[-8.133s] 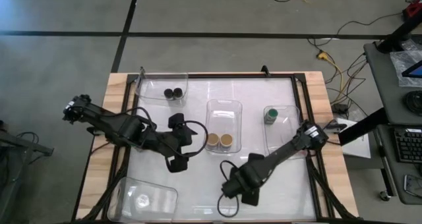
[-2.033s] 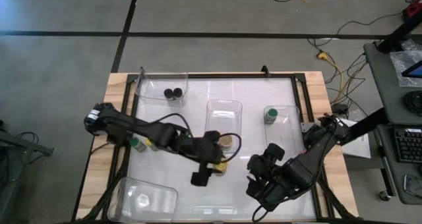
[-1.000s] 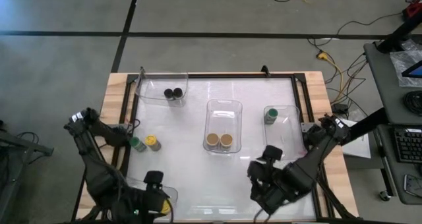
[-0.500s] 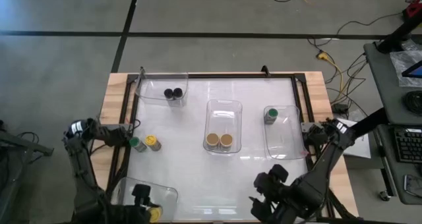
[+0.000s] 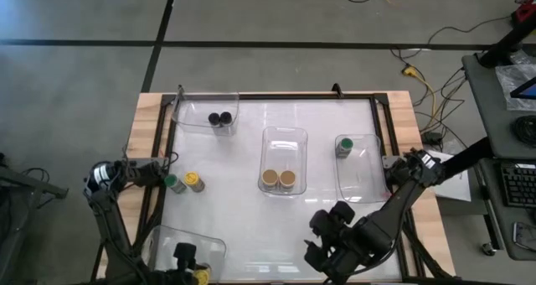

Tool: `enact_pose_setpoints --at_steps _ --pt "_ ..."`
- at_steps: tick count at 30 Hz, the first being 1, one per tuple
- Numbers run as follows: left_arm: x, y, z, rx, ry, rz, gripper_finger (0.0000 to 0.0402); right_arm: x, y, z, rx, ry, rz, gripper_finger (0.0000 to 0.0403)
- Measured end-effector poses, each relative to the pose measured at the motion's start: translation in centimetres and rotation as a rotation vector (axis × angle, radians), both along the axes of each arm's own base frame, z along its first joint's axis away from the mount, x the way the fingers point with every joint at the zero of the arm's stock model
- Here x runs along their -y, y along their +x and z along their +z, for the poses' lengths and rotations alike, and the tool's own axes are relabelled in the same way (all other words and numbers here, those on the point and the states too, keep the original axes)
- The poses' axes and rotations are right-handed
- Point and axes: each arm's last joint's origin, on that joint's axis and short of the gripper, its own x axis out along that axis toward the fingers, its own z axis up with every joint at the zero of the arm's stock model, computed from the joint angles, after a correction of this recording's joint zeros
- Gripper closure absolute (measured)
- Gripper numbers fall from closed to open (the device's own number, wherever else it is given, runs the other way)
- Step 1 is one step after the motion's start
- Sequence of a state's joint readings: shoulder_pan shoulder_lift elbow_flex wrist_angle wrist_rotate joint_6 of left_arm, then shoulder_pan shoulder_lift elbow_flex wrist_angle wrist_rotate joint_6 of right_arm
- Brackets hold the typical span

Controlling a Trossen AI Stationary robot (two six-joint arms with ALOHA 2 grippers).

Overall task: Sort spices by type
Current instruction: Put the bottom yellow seasoning bottle into the bottom left transparent bin

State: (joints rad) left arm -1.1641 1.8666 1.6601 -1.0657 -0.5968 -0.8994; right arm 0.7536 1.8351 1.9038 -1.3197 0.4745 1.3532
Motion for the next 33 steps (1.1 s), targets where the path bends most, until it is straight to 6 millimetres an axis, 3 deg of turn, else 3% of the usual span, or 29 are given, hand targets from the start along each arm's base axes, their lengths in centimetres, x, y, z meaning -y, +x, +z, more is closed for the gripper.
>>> enact_pose_setpoints --at_steps 5,11,23,33 --pt "0.2 0.1 -0.7 0.009 -0.028 0.009 0.0186 0.0 0.0 0.0 -0.001 -0.004 0.01 0.0044" --pt "0.2 0.2 -2.9 0.025 -0.086 0.059 0.0186 -0.1 0.1 0.0 0.01 0.006 0.01 0.0044" --pt "0.0 0.2 -3.0 0.057 -0.104 0.092 0.0186 -0.2 0.2 0.1 0.018 0.013 0.01 0.0044" --pt "-1.0 0.0 -4.4 0.094 -0.192 0.11 0.0186 -0.2 0.3 0.2 0.056 -0.008 -0.001 0.0044"
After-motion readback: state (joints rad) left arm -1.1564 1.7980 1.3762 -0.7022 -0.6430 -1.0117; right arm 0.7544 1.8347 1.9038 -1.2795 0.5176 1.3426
